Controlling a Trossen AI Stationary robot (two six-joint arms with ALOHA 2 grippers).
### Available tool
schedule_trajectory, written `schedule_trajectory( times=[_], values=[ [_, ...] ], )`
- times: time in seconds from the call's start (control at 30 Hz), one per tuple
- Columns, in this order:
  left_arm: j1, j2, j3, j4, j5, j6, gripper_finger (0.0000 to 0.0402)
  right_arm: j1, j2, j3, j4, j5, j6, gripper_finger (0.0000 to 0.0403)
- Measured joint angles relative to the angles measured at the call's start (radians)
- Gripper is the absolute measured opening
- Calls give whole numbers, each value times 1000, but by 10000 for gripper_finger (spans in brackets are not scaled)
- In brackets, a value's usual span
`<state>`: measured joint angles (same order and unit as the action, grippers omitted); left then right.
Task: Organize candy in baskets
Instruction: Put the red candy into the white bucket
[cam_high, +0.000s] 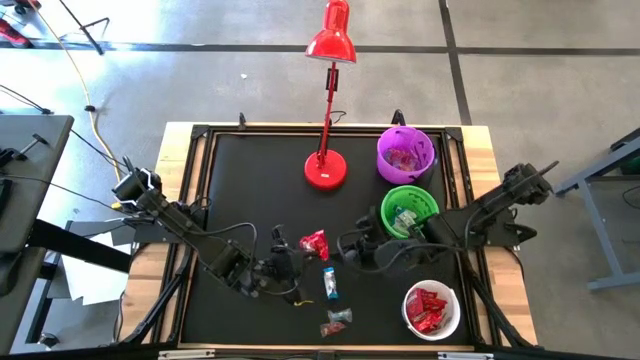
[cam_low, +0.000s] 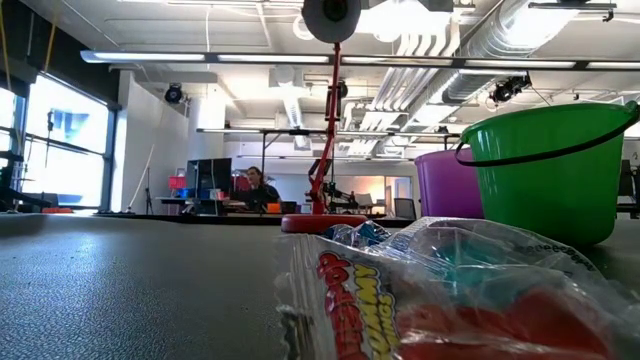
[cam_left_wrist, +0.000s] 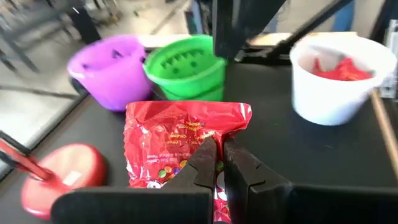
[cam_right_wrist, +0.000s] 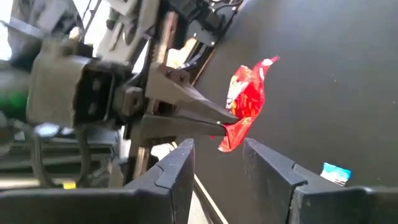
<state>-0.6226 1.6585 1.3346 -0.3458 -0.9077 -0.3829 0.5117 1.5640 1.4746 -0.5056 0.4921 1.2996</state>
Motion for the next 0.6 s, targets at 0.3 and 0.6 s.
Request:
schedule_trajectory(
  times=[0.3, 0.6],
  values=[
    [-9, 0, 0, 12, -75, 73, 0, -52, 0, 0, 3, -6, 42, 133],
    [-6, 0, 0, 157, -108, 242, 0, -100, 0, 0, 2, -24, 47, 133]
  ],
)
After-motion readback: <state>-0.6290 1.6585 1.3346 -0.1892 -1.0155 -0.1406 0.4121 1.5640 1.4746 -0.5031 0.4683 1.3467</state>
